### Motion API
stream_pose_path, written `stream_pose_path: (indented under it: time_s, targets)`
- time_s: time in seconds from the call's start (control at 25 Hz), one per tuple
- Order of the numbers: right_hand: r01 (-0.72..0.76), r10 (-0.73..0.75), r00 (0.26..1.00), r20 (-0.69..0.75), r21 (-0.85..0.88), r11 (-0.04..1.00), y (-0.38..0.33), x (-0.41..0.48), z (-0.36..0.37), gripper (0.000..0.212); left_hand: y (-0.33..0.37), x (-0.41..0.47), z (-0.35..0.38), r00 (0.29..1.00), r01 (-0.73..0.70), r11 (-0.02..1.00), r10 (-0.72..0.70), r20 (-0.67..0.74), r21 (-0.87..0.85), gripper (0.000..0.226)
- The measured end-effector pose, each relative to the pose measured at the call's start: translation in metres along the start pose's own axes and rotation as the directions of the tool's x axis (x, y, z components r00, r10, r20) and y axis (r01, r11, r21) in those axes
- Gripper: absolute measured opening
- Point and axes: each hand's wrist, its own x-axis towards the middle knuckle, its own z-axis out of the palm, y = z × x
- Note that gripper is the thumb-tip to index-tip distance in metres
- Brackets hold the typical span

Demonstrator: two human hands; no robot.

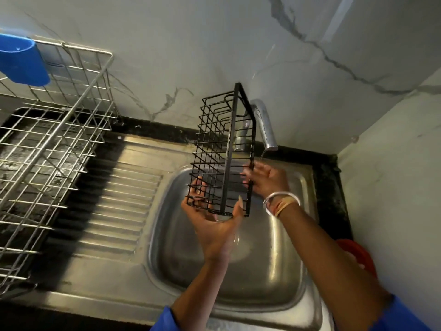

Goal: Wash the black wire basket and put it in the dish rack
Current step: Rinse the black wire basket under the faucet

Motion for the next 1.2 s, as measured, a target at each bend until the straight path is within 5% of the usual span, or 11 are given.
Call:
stream_pose_path:
  time_s: [0.28, 0.48, 0.72, 0.88, 1.0, 1.2]
  targets:
    - [-0.137, 0.148, 0.976, 0.157, -0.076, 0.988, 0.042, -0.036, -0.003, 0.045, -0.004, -0.005, -0.031, 0.977, 0.208, 0.976, -0.204, 0.065, -0.059, 0.084]
    - [-0.262, 0.273, 0.945, 0.179, -0.083, 0.961, 0.010, -0.002, -0.009, 0.036, 0.002, -0.030, -0.049, 0.964, 0.259, 0.958, -0.249, 0.093, -0.123, 0.096]
    - [-0.142, 0.146, 0.989, -0.027, 0.105, 0.984, -0.004, 0.031, -0.011, 0.024, 0.007, -0.046, -0.061, 0.944, 0.312, 0.931, -0.282, 0.172, -0.190, 0.084]
    - [-0.271, 0.254, 0.954, 0.157, 0.098, 0.958, 0.019, -0.009, -0.006, 0.043, 0.012, -0.041, -0.050, 0.948, 0.314, 0.931, -0.297, 0.118, -0.188, 0.075]
    - [-0.340, 0.275, 0.925, 0.264, 0.248, 0.907, 0.043, -0.059, 0.007, 0.063, 0.008, -0.021, -0.050, 0.936, 0.352, 0.925, -0.348, 0.054, -0.144, 0.058]
    - [-0.400, 0.375, 0.916, 0.144, 0.234, 0.886, 0.040, -0.047, -0.005, 0.034, -0.007, -0.016, -0.063, 0.899, 0.438, 0.895, -0.433, 0.065, -0.087, 0.054]
